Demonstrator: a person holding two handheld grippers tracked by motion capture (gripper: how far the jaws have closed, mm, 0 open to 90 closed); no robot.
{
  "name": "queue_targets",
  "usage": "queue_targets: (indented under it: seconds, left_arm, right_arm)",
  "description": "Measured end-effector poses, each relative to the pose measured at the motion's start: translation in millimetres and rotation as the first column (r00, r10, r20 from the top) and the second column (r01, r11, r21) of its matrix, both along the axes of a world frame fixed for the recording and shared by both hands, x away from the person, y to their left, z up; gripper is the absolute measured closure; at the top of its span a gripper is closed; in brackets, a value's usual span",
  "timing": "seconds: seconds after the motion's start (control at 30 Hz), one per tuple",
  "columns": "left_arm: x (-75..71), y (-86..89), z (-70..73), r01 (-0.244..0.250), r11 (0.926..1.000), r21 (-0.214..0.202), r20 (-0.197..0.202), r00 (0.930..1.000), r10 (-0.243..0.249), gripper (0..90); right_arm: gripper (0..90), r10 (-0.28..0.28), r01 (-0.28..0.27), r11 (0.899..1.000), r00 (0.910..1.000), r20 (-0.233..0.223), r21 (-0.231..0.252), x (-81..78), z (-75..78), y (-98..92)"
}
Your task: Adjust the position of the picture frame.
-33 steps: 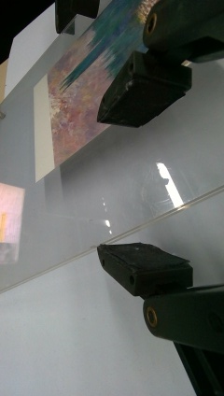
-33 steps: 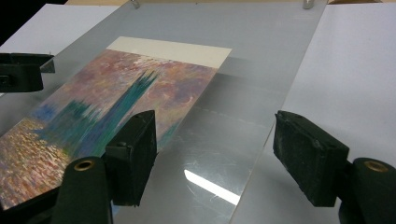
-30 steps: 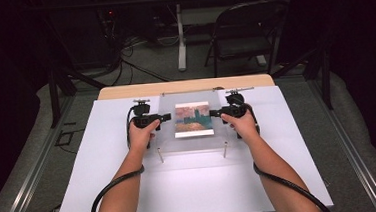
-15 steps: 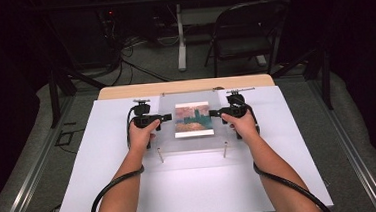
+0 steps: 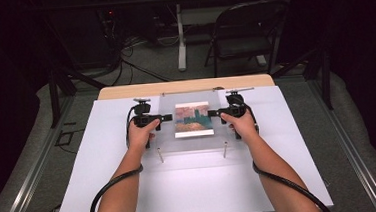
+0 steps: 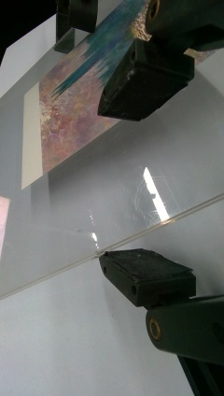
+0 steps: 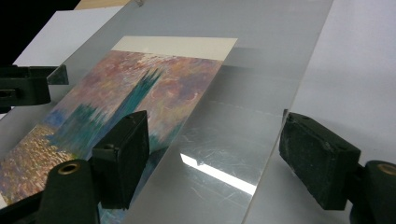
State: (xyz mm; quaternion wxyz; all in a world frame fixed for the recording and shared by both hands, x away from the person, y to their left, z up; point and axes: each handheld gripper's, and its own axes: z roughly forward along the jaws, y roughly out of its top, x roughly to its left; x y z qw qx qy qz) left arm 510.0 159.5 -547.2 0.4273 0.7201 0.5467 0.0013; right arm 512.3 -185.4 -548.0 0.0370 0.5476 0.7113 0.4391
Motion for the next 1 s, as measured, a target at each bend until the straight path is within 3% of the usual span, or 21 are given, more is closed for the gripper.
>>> queue_targets:
  seconds: [1.0]
  left_arm:
    - [1.2,2.3,0.8,-0.042,0.9989,-0.021,-0.011,0.999,0.042,33.0]
  right_arm:
    - [23.9,0.008,-0.008,0.999,1.0,0.004,-0.033,1.0,4.2,2.1]
